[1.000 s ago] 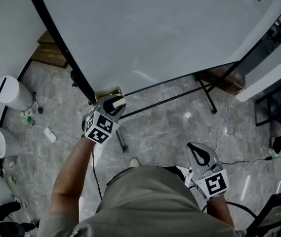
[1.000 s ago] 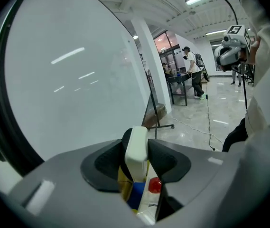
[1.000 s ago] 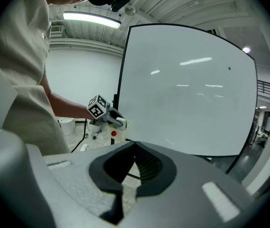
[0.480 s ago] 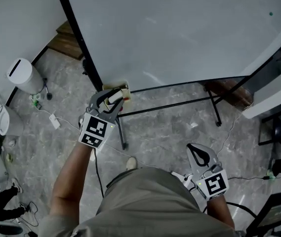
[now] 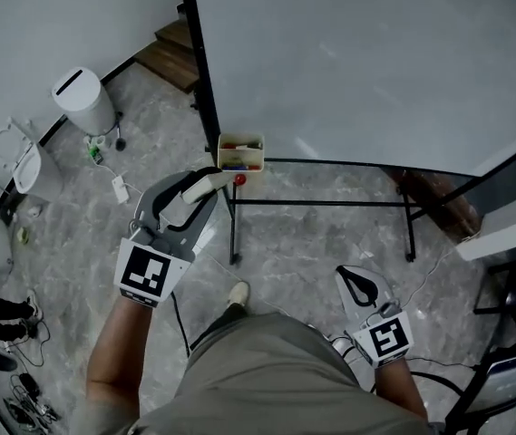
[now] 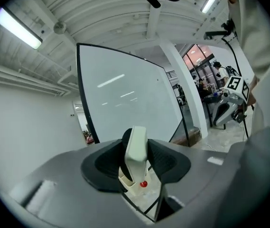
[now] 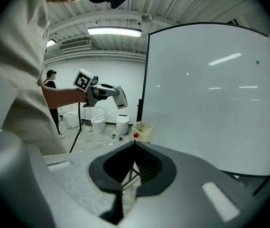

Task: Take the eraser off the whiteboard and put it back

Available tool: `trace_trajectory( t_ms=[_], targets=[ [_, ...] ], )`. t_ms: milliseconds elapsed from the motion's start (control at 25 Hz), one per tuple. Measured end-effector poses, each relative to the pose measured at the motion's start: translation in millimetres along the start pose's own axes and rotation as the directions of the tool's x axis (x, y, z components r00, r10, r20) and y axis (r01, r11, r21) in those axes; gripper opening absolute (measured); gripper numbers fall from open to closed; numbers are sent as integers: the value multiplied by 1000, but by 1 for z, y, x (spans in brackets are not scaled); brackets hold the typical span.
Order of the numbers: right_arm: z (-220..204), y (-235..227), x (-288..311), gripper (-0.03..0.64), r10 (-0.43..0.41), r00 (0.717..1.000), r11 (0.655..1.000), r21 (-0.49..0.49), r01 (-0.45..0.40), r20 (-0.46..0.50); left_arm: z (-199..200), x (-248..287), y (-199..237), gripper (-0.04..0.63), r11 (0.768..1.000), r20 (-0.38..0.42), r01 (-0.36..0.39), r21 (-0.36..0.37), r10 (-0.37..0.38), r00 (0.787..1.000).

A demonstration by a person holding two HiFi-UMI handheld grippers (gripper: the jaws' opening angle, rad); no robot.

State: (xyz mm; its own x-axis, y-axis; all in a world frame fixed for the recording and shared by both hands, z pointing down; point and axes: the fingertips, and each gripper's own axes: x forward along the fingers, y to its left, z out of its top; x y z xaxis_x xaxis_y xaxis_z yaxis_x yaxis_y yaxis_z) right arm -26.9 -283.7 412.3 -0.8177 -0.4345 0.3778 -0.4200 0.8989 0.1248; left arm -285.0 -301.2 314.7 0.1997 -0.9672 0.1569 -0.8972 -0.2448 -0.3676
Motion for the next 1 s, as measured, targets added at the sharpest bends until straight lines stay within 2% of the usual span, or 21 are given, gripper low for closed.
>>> trace_trajectory(
  t_ms=[240,480,680,800,1000],
  targets=[
    [-1,21,6,3,138,990,990,-37,-137,22,26,-80,-8,172,985,-18,-144,-98,143,990],
    [4,40,13,2,213,977,974,-73,-214,-18,33,-148,-26,170,963,-73,-244,-114,237,969],
    [2,58,18,2,293,956,954,-69,-291,20,33,-184,-43,170,951,-102,-287,-113,276,956],
    [8,61,22,2,296,955,952,-91,-293,21,27,-192,-49,170,950,-119,-290,-113,277,953],
    [8,64,24,3,311,950,948,-74,-309,19,23,-194,-50,169,951,-136,-290,-107,274,952]
  ],
)
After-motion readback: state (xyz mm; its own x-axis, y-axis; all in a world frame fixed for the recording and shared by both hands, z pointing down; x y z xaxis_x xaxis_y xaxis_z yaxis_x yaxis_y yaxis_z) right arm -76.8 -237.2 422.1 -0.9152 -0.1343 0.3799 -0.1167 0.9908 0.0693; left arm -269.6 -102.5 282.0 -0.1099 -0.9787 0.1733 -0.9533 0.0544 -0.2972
